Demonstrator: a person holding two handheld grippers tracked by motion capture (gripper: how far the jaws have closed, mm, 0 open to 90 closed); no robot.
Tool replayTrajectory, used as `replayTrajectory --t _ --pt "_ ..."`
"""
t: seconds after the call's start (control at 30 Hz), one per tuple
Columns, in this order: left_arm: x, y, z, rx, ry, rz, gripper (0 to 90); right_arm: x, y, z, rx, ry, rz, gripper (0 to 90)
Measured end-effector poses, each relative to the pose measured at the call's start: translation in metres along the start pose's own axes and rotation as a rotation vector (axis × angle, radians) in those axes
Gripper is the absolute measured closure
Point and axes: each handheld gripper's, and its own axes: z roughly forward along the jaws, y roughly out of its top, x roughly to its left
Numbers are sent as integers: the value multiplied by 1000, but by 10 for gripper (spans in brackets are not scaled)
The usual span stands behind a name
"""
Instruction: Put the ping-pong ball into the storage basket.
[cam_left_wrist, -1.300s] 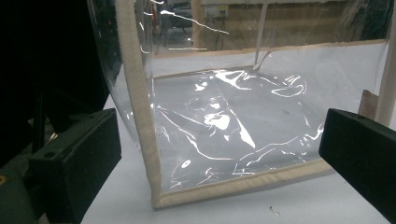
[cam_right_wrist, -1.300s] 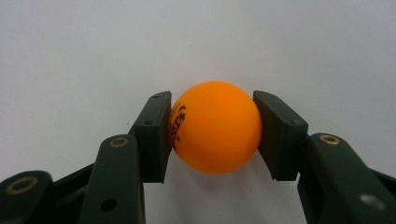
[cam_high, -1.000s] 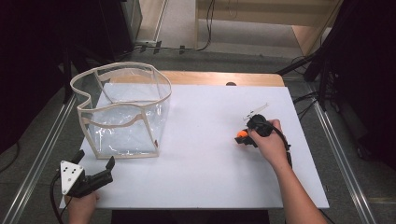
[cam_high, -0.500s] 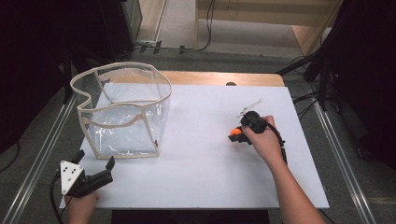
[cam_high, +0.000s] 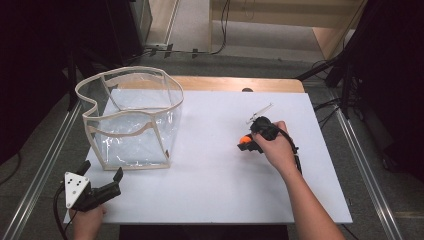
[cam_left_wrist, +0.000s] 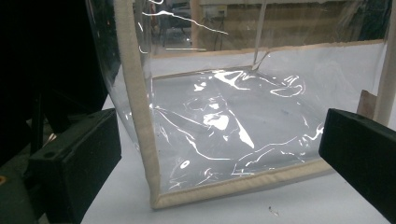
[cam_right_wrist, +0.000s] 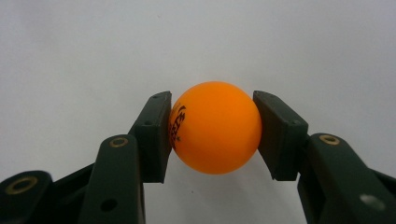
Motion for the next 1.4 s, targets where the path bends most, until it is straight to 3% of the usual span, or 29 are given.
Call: replayTrajectory --t 0.6,1.4 --pt "0 0 0 -2 3 0 0 15 26 10 -16 67 -39 475" --pt "0 0 0 -4 2 2 0 33 50 23 -21 91 -99 476"
